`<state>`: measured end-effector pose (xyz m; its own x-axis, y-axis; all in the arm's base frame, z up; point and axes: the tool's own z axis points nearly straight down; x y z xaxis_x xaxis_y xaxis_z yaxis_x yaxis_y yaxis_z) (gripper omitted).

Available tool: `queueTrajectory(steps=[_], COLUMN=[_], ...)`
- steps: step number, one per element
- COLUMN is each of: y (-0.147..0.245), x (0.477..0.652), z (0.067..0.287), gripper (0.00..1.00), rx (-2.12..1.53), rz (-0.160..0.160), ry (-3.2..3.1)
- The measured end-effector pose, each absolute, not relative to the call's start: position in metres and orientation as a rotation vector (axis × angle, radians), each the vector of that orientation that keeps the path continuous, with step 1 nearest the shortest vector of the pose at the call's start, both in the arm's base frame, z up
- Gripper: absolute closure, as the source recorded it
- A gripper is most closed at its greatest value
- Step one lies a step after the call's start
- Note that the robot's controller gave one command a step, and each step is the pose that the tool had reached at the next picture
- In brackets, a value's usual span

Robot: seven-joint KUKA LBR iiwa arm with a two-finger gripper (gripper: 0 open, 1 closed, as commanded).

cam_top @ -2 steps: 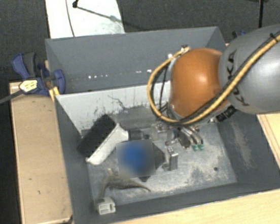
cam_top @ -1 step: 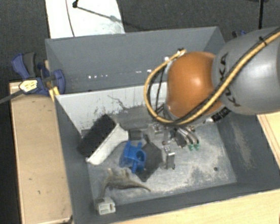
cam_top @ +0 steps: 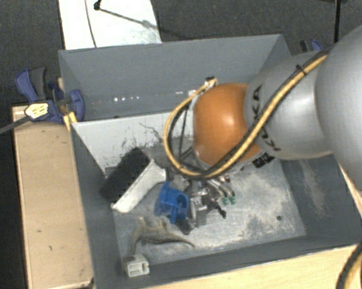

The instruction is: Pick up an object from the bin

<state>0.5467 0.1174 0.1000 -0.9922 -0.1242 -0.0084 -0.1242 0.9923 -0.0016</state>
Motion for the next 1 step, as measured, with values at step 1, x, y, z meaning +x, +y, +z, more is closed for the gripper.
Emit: queueTrajectory(steps=[1], y=[0.1469], x=[0.5625], z=[0.0765], gripper=[0.00], rx=[-0.308], rz=[0.008], ry=[3.119])
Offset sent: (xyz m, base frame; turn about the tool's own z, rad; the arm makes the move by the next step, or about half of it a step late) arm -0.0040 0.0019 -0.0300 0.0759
